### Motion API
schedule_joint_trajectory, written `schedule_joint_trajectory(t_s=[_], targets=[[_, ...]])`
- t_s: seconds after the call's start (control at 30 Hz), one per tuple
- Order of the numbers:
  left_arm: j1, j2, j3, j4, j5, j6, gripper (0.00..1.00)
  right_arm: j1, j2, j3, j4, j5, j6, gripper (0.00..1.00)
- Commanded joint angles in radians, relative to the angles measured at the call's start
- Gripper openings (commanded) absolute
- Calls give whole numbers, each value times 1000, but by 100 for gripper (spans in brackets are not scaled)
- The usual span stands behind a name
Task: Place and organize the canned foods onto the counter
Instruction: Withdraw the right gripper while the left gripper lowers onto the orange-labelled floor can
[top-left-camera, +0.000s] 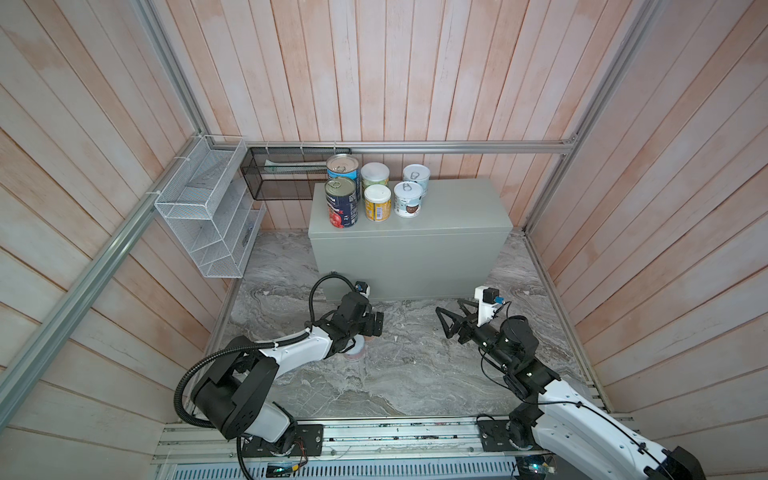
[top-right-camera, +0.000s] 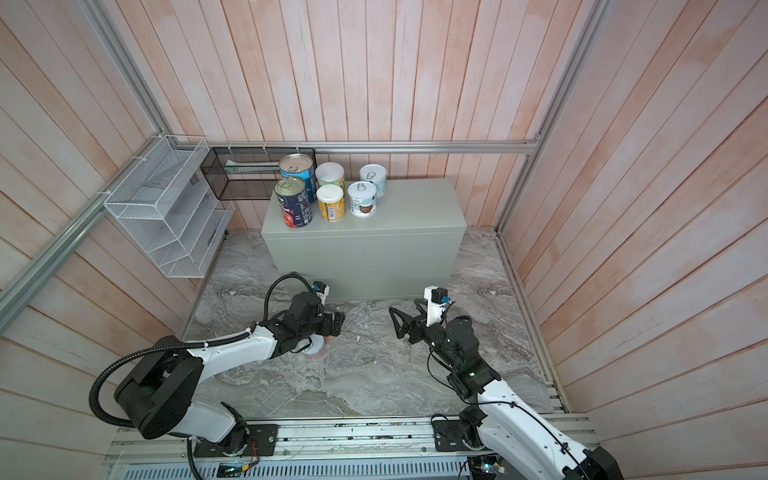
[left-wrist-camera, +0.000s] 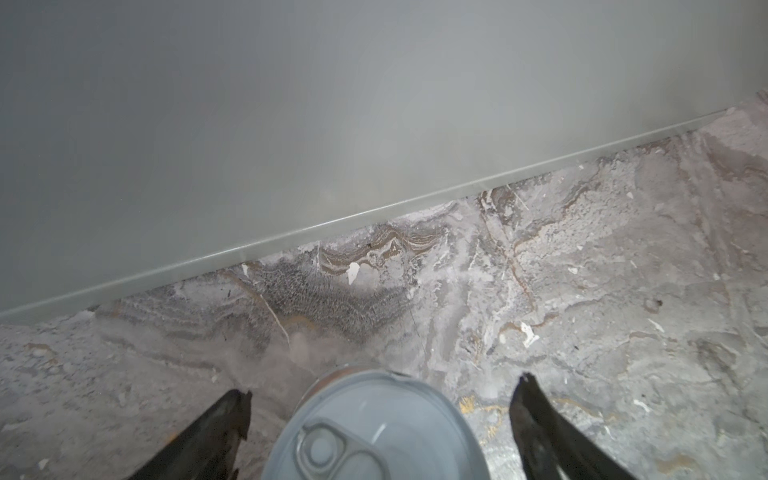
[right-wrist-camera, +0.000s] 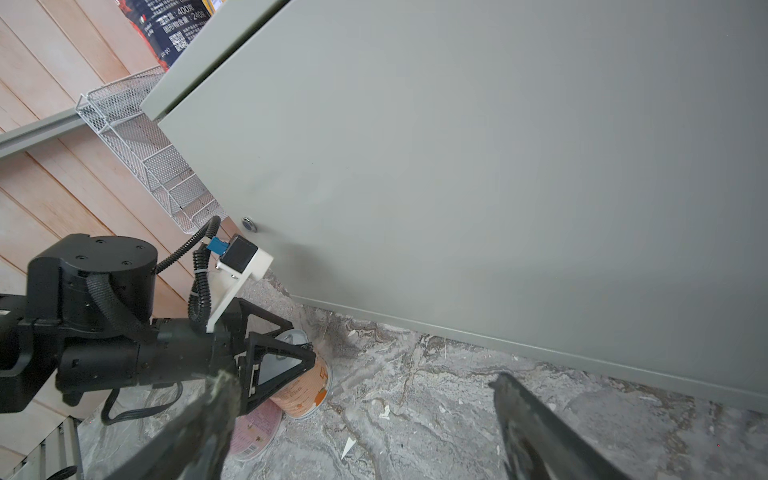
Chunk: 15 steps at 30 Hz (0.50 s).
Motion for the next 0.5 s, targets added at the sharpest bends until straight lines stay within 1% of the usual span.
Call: schedule_joint_trajectory(t_s=[0.0, 0.13, 0.2, 0.23, 0.33, 0.47], targets=[[1, 25, 32, -31, 8, 13, 100, 7, 8, 4, -13, 34, 17, 96], [-8, 37, 33, -45, -24, 36, 100, 10, 15, 2, -27, 73, 13, 95], [-15, 44, 43, -48, -15, 46, 100, 11, 18, 9, -42, 94, 12, 95], [-21, 45, 49, -51, -14, 50, 99, 10, 19, 11, -47, 99, 9, 95], [-49, 58, 62, -56, -26, 68, 92, 10, 28, 26, -71, 112, -9, 95], [-90, 97, 94, -85, -74, 103, 88, 11, 41, 53, -109, 136, -34, 95]])
